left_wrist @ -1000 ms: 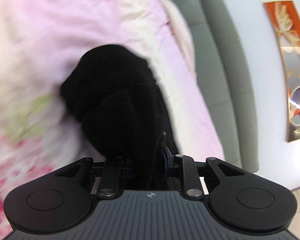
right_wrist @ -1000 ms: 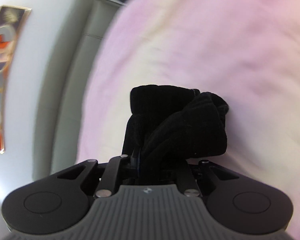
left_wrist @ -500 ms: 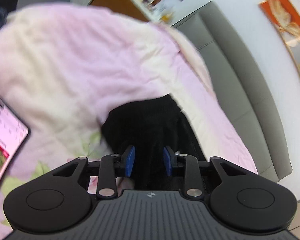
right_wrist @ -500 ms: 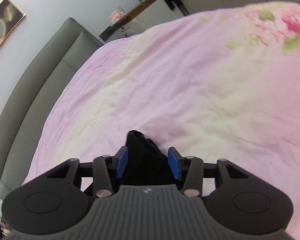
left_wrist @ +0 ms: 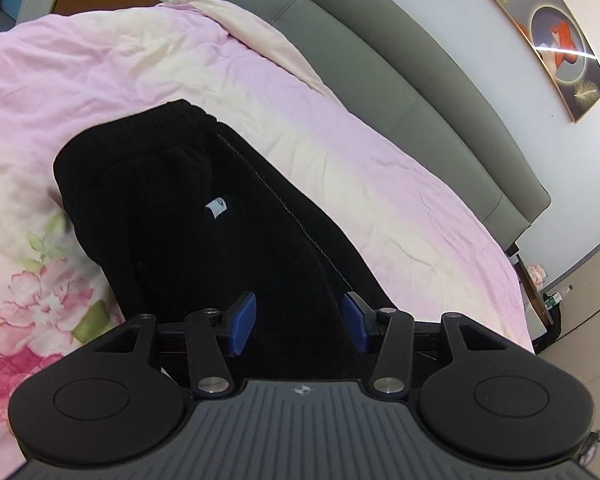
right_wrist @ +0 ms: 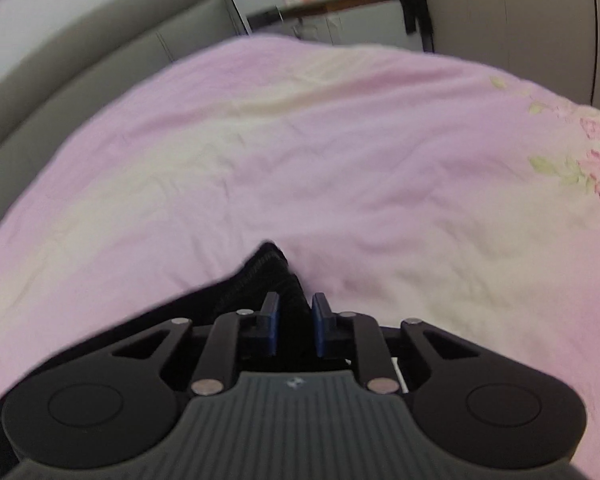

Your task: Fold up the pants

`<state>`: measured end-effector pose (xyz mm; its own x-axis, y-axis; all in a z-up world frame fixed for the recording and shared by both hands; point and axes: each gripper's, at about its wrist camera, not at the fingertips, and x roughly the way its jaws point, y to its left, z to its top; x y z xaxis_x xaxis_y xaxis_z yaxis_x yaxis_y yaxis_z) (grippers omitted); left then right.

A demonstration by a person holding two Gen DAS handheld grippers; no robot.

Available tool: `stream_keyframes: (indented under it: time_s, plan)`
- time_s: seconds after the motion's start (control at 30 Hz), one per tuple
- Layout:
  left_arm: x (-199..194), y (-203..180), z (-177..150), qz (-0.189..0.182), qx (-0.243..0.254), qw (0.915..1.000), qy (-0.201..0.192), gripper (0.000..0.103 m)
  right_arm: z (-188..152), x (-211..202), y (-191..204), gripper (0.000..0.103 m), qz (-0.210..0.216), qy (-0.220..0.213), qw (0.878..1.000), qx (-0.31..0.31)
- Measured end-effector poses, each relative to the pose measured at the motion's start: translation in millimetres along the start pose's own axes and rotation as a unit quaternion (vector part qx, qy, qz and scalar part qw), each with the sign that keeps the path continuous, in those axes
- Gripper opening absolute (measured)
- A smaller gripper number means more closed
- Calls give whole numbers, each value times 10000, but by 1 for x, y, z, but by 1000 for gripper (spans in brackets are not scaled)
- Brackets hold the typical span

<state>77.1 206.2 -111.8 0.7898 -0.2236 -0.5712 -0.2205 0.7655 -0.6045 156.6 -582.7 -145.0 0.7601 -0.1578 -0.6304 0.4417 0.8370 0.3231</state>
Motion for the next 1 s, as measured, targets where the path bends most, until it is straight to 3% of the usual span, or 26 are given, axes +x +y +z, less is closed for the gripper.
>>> stream_keyframes:
  time_s: [0.07, 0.13, 0.2, 0.27, 0.3, 0.33, 0.4, 0.57, 0.63, 0.7, 0.8, 0.87, 1.0]
  plan:
    - [3, 0, -3, -39, -58, 10000, 42, 55, 9, -24, -11, 10, 522, -516, 9971, 222]
    - [6, -4, -6, -75, -62, 9999, 82, 55, 7, -33, -22, 10, 603, -570, 9959, 364]
    - [10, -11, -11, -125, -26, 9998, 174, 55, -3, -19, -30, 12, 297, -167, 9991, 268]
    - [14, -21, -16, -199, 58, 9993, 309, 55, -17, 5, -36, 13, -463, 454, 9979, -76]
    - [14, -26, -18, -228, 148, 9990, 353, 55, -22, 8, -42, 18, -764, 483, 9959, -59]
    - [15, -31, -20, -242, 255, 9987, 371, 55, -26, 4, -51, 19, -792, 382, 9959, 190]
    - [15, -43, -24, -255, 513, 9976, 388, 55, -34, -11, -77, 43, -330, 161, 9918, 1226]
    - [33, -73, -36, -427, 801, 9938, 640, 55, -71, -26, -104, 45, 784, 337, 9523, 2930]
    - [45, -92, -44, -544, 940, 9911, 771, 55, -87, -24, -101, 47, 1126, 425, 9335, 3378]
    - [59, -109, -52, -653, 952, 9891, 913, 57, -95, -23, -94, 56, 1306, 394, 9234, 3588]
    - [82, -133, -66, -774, 1033, 9845, 1185, 58, -99, -15, -82, 65, 1424, 298, 9202, 3634]
    - [95, -149, -76, -841, 1201, 9799, 1353, 58, -99, 0, -77, 65, 1379, 335, 9214, 3617]
    - [110, -174, -99, -896, 1640, 9690, 1618, 63, -92, 23, -72, 50, 1283, 300, 9250, 3565]
